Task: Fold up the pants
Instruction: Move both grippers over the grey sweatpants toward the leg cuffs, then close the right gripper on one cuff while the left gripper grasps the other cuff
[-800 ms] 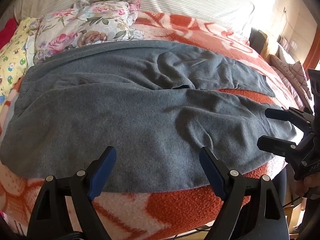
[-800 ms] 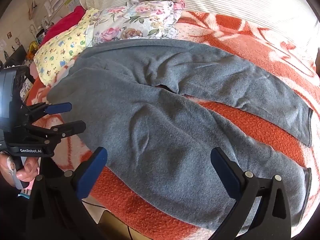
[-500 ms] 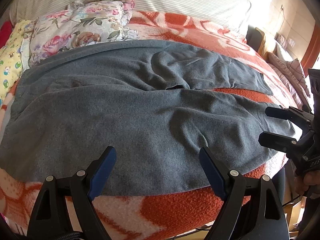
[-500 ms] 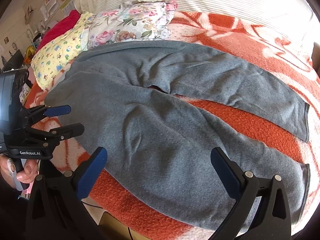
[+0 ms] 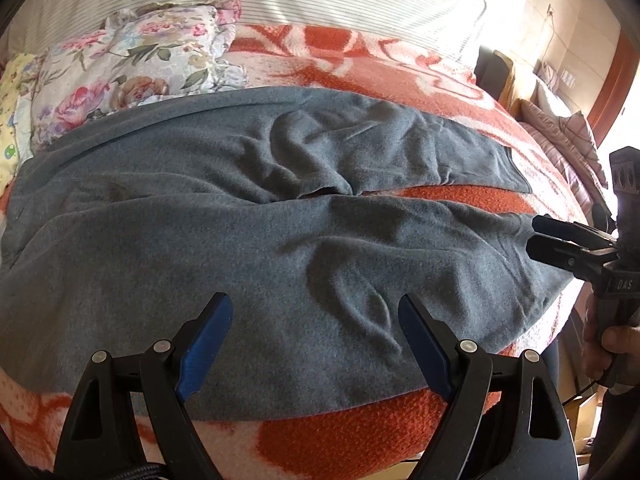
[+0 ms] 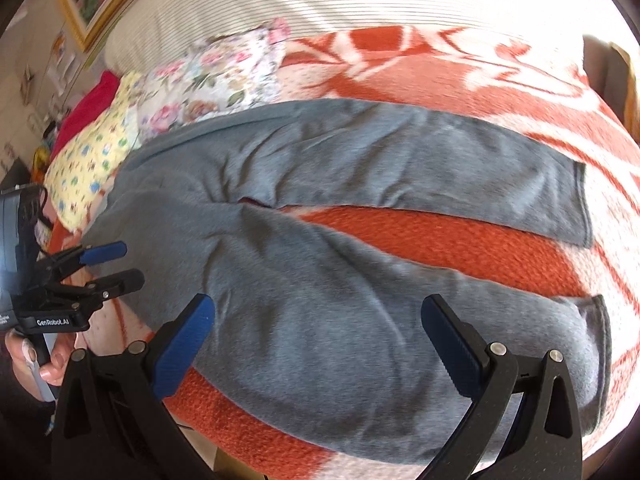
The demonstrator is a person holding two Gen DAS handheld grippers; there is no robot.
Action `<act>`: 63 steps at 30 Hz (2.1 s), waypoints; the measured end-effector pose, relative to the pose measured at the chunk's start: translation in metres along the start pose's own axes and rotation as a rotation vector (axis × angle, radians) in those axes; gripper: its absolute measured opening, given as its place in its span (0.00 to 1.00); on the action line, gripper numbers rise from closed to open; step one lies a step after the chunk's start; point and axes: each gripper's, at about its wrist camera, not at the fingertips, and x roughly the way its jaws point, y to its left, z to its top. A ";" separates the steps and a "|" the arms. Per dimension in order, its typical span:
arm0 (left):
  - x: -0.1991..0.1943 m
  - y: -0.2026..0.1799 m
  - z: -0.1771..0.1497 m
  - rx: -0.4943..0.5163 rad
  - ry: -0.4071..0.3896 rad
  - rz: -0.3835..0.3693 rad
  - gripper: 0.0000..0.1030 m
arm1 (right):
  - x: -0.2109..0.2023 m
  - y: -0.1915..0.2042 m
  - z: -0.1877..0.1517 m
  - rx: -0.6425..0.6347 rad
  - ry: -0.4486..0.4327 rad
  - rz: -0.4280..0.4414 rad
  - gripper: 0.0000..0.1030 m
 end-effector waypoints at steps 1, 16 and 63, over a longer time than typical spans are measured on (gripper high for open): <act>0.002 -0.002 0.002 0.003 0.001 -0.006 0.83 | -0.002 -0.005 0.001 0.008 -0.009 -0.008 1.00; 0.044 -0.027 0.073 0.122 -0.007 -0.082 0.83 | -0.023 -0.093 0.033 0.151 -0.114 -0.084 0.98; 0.237 -0.064 0.251 0.550 0.259 -0.253 0.23 | 0.047 -0.243 0.129 0.189 -0.008 -0.251 0.17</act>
